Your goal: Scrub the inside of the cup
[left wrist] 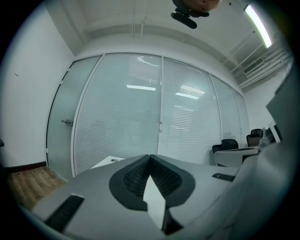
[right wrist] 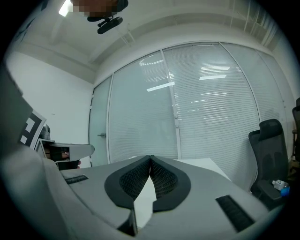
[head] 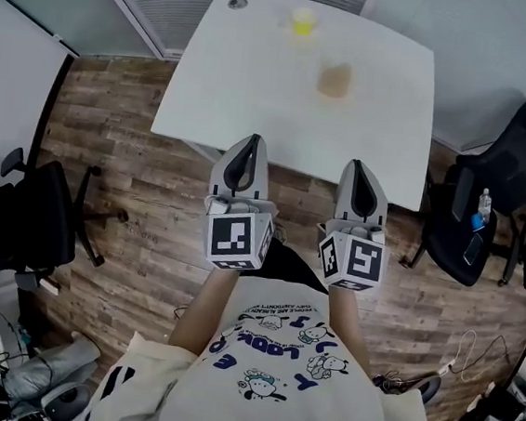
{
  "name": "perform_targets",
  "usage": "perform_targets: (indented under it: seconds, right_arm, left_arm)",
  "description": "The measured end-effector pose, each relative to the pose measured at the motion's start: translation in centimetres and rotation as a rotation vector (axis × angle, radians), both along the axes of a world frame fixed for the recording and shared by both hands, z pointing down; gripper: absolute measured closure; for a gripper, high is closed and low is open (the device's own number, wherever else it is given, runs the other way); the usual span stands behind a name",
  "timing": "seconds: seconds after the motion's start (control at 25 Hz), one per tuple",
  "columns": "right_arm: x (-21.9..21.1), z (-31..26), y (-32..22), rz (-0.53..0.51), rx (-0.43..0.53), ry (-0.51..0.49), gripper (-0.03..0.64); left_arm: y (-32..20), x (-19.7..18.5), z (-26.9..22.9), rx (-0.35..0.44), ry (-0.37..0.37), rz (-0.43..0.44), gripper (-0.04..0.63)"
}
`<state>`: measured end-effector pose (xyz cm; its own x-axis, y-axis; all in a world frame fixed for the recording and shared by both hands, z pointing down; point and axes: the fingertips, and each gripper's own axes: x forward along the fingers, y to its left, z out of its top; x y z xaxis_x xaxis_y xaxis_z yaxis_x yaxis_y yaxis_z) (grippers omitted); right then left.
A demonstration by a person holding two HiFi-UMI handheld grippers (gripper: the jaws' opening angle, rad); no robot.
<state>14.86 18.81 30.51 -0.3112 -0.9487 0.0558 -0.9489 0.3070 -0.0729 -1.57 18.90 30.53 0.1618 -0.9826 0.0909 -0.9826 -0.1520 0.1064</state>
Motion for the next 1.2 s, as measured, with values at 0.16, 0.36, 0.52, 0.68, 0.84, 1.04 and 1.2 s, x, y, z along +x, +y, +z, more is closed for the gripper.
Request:
perform_targets:
  seconds: [0.16, 0.36, 0.52, 0.68, 0.84, 1.04, 1.2]
  right_arm:
    - [0.6, 0.7, -1.3, -0.003, -0.025, -0.016, 0.606]
    - [0.4, 1.1, -2.4, -0.008, -0.039, -0.025, 0.606]
    - [0.4, 1.4, -3.2, 0.005, -0.048, -0.024, 0.606]
    - [0.6, 1.4, -4.4, 0.022, -0.049, -0.013, 0.606]
    - [0.7, 1.6, -6.0, 0.04, -0.054, -0.008, 0.606]
    - [0.7, 2.1, -8.9, 0.068, -0.063, -0.014, 0.604]
    - [-0.1, 2.4, -11.3, 0.086, -0.074, -0.006, 0.598]
  left_arm:
    - [-0.8, 0.5, 0.2, -0.013, -0.017, -0.006, 0.586]
    - [-1.7, 0.1, 0.6, -0.034, -0.026, -0.019, 0.586]
    - [-2.8, -0.2, 1.0, -0.044, -0.02, -0.018, 0.586]
    - [-4.7, 0.0, 1.3, -0.044, -0.004, -0.002, 0.586]
    - [-6.8, 0.4, 1.3, -0.042, -0.005, 0.024, 0.586]
    - [-9.7, 0.3, 1.6, -0.047, -0.004, 0.047, 0.586]
    - [-12.3, -0.6, 1.7, -0.051, -0.003, 0.058, 0.586]
